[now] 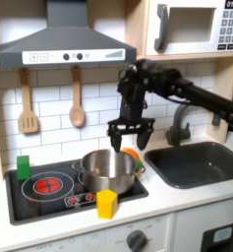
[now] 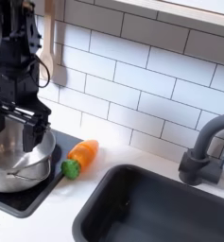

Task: Slide pot right

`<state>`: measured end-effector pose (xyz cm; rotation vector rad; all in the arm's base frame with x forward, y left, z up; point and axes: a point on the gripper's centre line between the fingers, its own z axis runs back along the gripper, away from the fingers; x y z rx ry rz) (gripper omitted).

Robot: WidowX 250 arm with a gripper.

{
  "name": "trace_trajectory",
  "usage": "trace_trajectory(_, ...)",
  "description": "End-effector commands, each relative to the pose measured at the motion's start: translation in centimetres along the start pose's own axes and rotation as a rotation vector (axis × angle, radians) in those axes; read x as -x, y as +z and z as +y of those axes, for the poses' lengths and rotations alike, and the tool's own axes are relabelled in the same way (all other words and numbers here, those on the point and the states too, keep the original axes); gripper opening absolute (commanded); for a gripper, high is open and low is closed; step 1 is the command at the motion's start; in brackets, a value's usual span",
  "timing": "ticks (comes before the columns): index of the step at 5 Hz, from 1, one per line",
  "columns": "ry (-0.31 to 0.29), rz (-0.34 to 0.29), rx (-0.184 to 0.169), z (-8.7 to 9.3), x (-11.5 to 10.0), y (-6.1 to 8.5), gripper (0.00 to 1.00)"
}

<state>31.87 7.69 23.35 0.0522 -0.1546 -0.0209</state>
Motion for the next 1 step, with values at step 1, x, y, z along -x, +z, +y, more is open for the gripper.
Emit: trace_trajectory(1, -0.001, 0.000, 0.000, -0.07, 0.09, 0.12, 1.00)
